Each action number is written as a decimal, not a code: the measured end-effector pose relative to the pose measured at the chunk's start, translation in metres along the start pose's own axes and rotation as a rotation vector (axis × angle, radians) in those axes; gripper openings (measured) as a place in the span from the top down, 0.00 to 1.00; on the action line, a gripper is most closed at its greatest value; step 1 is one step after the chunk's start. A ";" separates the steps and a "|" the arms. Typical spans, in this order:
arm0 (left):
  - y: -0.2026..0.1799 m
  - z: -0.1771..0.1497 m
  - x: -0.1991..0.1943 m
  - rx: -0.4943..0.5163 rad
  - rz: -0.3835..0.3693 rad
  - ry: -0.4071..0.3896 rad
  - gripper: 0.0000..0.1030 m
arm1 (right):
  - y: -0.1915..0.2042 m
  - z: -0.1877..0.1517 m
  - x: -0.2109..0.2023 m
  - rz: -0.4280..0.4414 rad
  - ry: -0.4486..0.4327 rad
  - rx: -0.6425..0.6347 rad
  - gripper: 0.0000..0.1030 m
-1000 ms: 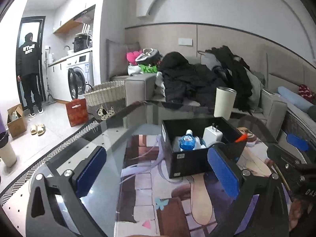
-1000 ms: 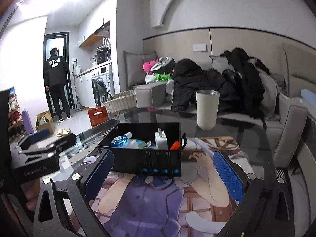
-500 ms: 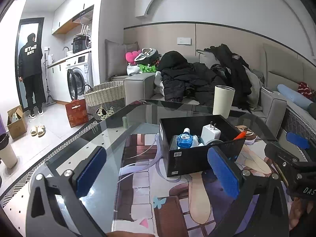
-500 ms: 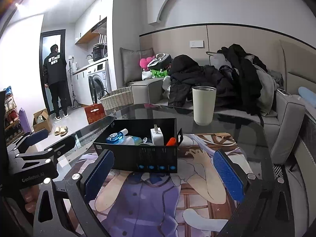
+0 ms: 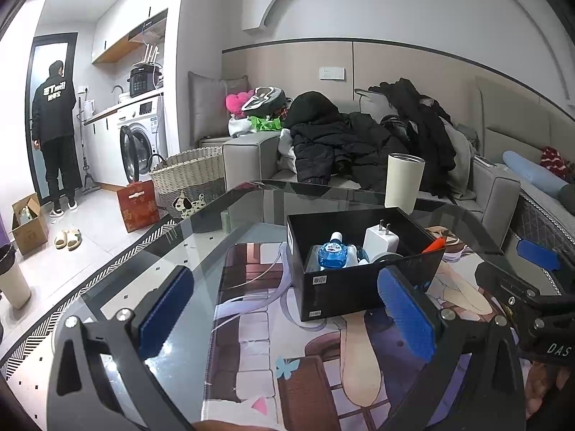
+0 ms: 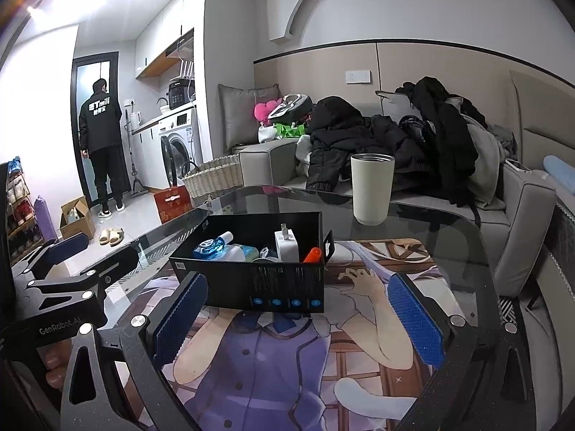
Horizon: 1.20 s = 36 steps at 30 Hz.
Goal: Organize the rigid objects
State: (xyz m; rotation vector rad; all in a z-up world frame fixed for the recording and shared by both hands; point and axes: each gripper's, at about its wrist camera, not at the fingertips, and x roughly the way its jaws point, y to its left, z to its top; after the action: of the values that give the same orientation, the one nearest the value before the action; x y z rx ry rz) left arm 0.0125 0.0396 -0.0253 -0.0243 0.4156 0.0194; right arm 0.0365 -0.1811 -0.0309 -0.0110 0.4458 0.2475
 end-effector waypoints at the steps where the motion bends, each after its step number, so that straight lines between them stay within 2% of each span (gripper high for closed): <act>1: 0.000 0.000 0.000 -0.001 0.001 0.000 0.00 | 0.000 0.000 0.000 0.001 0.002 -0.001 0.01; 36: 0.004 -0.005 0.002 0.026 0.002 0.019 0.00 | 0.001 -0.003 0.005 0.008 0.029 -0.011 0.01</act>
State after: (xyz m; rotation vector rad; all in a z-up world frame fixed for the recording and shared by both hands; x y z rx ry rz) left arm 0.0127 0.0435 -0.0307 0.0014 0.4349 0.0154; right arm 0.0389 -0.1791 -0.0358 -0.0237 0.4732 0.2581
